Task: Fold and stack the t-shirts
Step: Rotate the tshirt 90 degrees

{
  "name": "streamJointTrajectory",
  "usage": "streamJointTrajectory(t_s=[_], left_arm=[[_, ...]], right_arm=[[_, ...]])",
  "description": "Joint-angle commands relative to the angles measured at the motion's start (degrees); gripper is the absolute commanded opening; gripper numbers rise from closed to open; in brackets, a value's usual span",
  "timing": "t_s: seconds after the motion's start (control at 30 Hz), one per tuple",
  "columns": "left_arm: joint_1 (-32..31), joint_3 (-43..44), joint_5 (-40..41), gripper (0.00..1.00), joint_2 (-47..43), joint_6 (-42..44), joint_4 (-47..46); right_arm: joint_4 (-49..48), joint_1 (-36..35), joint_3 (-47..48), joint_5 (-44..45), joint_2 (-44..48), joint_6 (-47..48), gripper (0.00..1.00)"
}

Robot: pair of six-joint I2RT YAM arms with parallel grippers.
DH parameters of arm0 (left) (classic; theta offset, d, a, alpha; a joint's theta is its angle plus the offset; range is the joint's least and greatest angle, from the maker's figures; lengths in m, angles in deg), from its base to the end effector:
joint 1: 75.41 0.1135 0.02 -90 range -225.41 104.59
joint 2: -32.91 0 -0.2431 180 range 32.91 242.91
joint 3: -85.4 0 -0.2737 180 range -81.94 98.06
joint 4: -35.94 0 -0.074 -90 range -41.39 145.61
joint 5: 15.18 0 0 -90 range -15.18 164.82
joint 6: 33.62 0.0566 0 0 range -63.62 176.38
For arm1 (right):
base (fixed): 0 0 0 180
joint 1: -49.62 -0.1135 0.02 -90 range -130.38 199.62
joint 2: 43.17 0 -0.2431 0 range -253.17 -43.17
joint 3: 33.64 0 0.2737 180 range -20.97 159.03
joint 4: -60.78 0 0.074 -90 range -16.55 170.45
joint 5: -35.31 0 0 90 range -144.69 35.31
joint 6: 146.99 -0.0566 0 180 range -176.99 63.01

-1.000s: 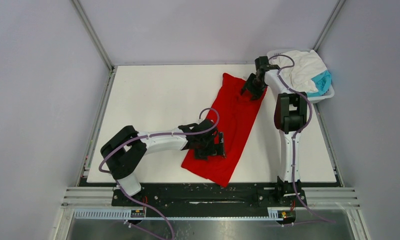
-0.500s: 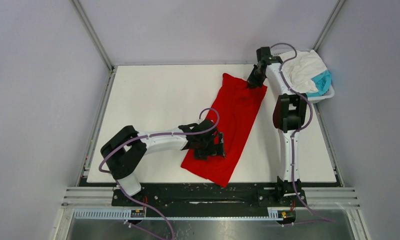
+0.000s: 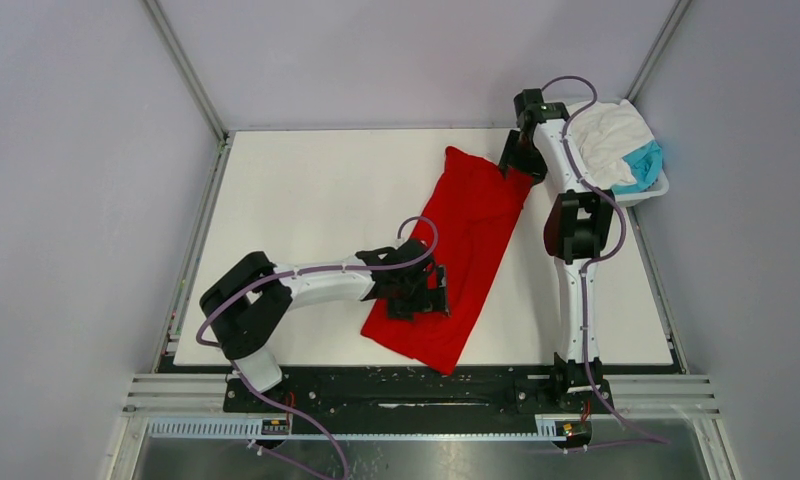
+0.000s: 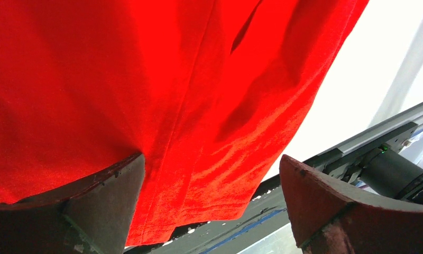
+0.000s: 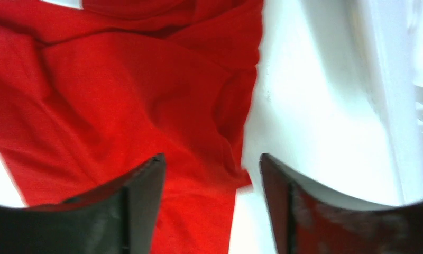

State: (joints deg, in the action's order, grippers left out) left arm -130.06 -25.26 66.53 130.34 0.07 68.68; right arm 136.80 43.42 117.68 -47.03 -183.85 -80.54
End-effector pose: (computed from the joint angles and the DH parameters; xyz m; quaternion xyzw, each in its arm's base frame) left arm 0.1995 -0.2953 0.1122 0.0042 0.9654 -0.2466 0.0847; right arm 0.5290 0.0499 0.1998 0.1611 0.9615 -0.0085 0.2223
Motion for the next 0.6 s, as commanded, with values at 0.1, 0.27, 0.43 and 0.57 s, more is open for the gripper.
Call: streamJointTrajectory(t_s=[0.1, 0.27, 0.43, 0.57], left_arm=[[-0.3, -0.9, 0.9, 0.99, -3.0, 2.9, 3.9], [-0.3, 0.0, -0.9, 0.99, -5.2, 5.3, 3.9], [-0.2, 0.0, -0.4, 0.99, -7.2, 6.6, 3.9], [-0.1, -1.5, -0.4, 0.99, -7.4, 7.0, 3.5]], right_arm=[[2.6, 0.2, -0.1, 6.8, 6.4, 0.5, 0.99], [-4.2, -1.9, -15.8, -4.6, 15.3, -0.1, 0.99], [-18.1, -7.3, -35.8, -10.5, 22.8, -3.7, 0.99], [-20.8, -8.4, -39.7, -14.2, 20.4, -7.7, 1.00]])
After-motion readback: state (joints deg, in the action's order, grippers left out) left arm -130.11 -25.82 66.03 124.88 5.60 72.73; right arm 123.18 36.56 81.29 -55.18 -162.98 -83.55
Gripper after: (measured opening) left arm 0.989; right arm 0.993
